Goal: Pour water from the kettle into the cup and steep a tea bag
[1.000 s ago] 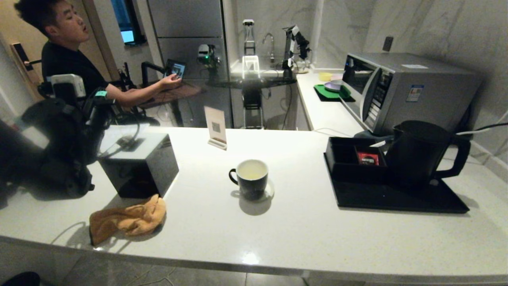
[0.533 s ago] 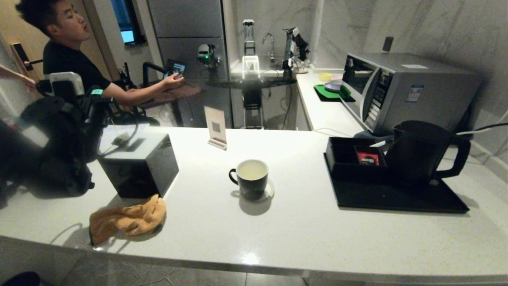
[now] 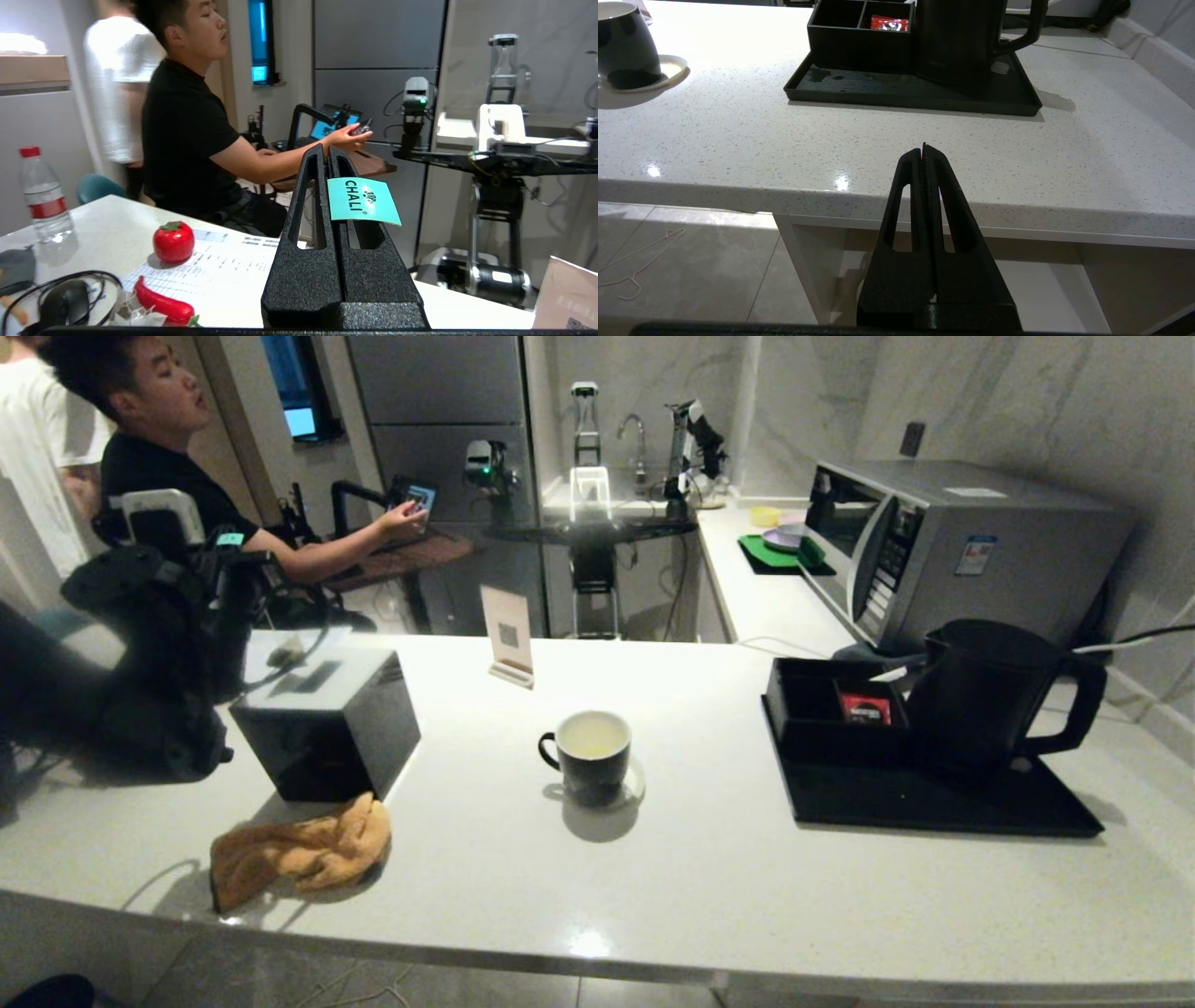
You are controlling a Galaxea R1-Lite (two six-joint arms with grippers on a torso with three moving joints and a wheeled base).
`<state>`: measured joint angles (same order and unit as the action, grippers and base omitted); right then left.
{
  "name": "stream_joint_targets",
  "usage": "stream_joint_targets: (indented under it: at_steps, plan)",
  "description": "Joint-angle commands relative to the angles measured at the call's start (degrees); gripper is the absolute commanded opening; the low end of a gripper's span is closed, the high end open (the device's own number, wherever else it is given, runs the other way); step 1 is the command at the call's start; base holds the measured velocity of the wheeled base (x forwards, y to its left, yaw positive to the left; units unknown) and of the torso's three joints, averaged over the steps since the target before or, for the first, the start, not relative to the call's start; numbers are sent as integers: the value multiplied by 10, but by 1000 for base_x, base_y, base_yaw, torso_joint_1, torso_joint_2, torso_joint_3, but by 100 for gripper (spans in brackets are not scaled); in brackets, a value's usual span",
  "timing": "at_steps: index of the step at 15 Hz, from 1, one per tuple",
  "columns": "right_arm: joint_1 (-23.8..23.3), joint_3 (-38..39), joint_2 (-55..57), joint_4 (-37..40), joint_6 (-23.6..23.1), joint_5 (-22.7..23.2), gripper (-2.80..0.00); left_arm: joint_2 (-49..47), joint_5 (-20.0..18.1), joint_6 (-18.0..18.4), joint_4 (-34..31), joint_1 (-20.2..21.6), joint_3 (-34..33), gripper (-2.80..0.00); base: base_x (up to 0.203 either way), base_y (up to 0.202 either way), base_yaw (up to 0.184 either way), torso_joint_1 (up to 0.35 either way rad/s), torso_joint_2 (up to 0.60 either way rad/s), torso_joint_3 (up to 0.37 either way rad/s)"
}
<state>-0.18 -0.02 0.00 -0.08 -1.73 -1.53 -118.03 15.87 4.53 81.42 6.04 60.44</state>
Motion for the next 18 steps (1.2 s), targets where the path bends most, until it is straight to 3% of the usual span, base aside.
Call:
stream_joint_targets:
  at_steps: [1, 11, 18]
  plan:
    - [0, -1, 0, 0, 0, 0, -280, -3, 9, 2, 5, -7, 2, -280, 0, 0, 0, 0, 0, 0]
    - [0, 0, 0, 0, 0, 0, -280, -16, 102, 24, 8, -40, -3, -280, 0, 0, 0, 0, 0, 0]
    - [0, 0, 0, -1, 0, 0, -280, -30, 107, 36, 12, -43, -3, -280, 0, 0, 0, 0, 0, 0]
